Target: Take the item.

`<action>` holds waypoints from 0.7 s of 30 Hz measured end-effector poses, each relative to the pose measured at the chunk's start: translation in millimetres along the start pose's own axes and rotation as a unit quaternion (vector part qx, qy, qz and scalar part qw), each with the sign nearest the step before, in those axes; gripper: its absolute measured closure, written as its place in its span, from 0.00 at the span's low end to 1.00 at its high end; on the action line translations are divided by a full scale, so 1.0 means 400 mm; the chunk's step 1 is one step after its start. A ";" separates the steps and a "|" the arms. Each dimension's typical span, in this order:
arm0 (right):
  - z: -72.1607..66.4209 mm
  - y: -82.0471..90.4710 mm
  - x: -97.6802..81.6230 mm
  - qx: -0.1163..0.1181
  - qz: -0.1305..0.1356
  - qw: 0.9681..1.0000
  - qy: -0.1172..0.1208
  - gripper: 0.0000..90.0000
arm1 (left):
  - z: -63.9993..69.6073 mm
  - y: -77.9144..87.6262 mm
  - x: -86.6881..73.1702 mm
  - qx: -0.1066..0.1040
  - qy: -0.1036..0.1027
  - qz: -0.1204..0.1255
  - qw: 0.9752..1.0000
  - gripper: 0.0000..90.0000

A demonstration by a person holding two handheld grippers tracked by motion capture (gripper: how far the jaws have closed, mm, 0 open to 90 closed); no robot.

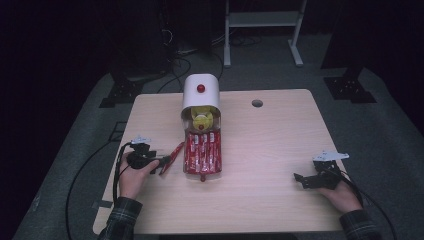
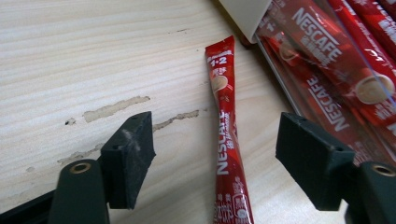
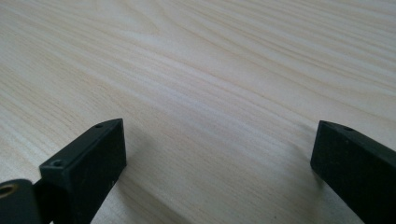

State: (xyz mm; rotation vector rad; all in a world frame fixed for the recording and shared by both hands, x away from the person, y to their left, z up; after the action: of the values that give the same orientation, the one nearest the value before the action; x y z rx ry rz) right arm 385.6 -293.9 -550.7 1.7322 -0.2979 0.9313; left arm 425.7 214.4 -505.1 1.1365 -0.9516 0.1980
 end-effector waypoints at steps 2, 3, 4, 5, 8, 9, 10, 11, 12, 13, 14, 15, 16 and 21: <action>0.000 0.000 0.000 0.000 0.000 1.000 0.000 0.03 | 0.001 0.004 0.000 0.003 -0.005 0.002 1.000 0.26; 0.000 0.000 0.000 0.000 0.000 1.000 0.000 0.03 | 0.002 0.007 0.000 0.004 -0.009 0.003 1.000 0.26; 0.000 0.000 0.000 0.000 0.000 1.000 0.000 0.03 | 0.002 0.009 0.000 0.005 -0.011 0.004 1.000 0.25; 0.000 0.000 0.000 0.000 0.000 1.000 0.000 0.03 | 0.003 0.011 -0.002 0.004 -0.012 0.004 1.000 0.24; 0.000 0.000 0.000 0.000 0.000 1.000 0.000 0.03 | 0.003 0.016 -0.010 0.007 -0.015 0.004 1.000 0.21; 0.000 0.000 0.000 0.000 0.000 1.000 0.000 0.03 | 0.003 0.018 -0.014 0.008 -0.016 0.003 1.000 0.21; 0.000 0.000 0.000 0.000 0.000 1.000 0.000 0.03 | 0.002 0.021 -0.018 0.010 -0.018 0.002 1.000 0.20; 0.000 0.000 0.000 0.000 0.000 1.000 0.000 0.03 | 0.002 0.023 -0.023 0.010 -0.017 0.003 1.000 0.19; 0.000 0.000 0.000 0.000 0.000 1.000 0.000 0.03 | 0.002 0.025 -0.027 0.011 -0.016 0.002 1.000 0.18; 0.000 0.000 0.000 0.000 0.000 1.000 0.000 0.03 | 0.001 0.027 -0.031 0.012 -0.016 0.001 1.000 0.16; 0.000 0.000 0.000 0.000 0.000 1.000 0.000 0.03 | 0.000 0.031 -0.037 0.013 -0.015 -0.001 1.000 0.14; 0.000 0.000 0.000 0.000 0.000 1.000 0.000 0.03 | 0.000 0.033 -0.040 0.013 -0.015 -0.001 1.000 0.14; 0.000 0.000 0.000 0.000 0.000 1.000 0.000 0.03 | -0.001 0.035 -0.045 0.013 -0.015 -0.002 1.000 0.13; 0.000 0.000 0.000 0.000 0.000 1.000 0.000 0.03 | -0.003 0.046 -0.063 0.016 -0.014 -0.005 1.000 0.11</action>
State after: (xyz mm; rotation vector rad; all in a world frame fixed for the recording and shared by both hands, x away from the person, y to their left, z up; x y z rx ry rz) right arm 385.6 -293.9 -550.7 1.7323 -0.2981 0.9311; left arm 400.3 231.5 -511.3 1.1760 -0.9709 0.1894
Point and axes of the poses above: each handheld gripper's, and its own axes: y roughly backward along the jaws, x roughly out of its top, z roughly to its right, the point moved 9 cm from there along -y, roughly forward along the jaws, and after that the axes turned 7 degrees about -y, right-handed, at the moved point
